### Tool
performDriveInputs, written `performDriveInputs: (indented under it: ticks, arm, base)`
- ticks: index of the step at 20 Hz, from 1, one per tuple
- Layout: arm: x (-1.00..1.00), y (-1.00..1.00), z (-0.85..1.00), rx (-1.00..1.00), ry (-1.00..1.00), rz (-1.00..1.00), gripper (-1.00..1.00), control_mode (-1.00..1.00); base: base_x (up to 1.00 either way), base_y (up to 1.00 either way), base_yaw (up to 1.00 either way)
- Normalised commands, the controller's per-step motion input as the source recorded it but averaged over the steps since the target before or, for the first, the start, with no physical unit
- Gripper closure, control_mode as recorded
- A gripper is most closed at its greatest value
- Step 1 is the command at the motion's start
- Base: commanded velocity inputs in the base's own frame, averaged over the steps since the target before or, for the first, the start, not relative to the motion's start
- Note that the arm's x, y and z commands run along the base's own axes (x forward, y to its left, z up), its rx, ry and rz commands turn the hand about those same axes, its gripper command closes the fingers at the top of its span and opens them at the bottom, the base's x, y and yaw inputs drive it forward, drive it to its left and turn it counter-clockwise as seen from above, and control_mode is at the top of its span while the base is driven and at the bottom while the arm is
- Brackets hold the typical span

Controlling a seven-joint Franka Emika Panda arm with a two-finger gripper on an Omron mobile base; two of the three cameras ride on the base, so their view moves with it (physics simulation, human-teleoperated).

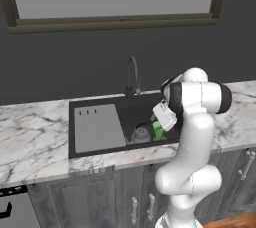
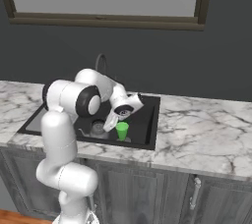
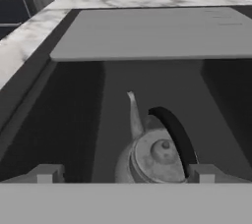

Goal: Open the cabinet, pick the kettle from the cabinet, and place it in the sink.

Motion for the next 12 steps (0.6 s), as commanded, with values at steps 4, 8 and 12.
performDriveInputs:
  ticks: [4, 8, 12]
  arm:
    - [-0.24, -0.11, 0.39, 0.0, 0.01, 0.0, -1.0, -1.0]
    - [-0.28, -0.05, 0.43, -0.07, -0.01, 0.0, -1.0, -1.0]
    - [-0.32, -0.04, 0.41, -0.15, -0.02, -0.05, -1.0, -1.0]
  base:
    - [0.0, 0.0, 0.0]
    - [0.0, 0.0, 0.0]
    - [0.0, 0.0, 0.0]
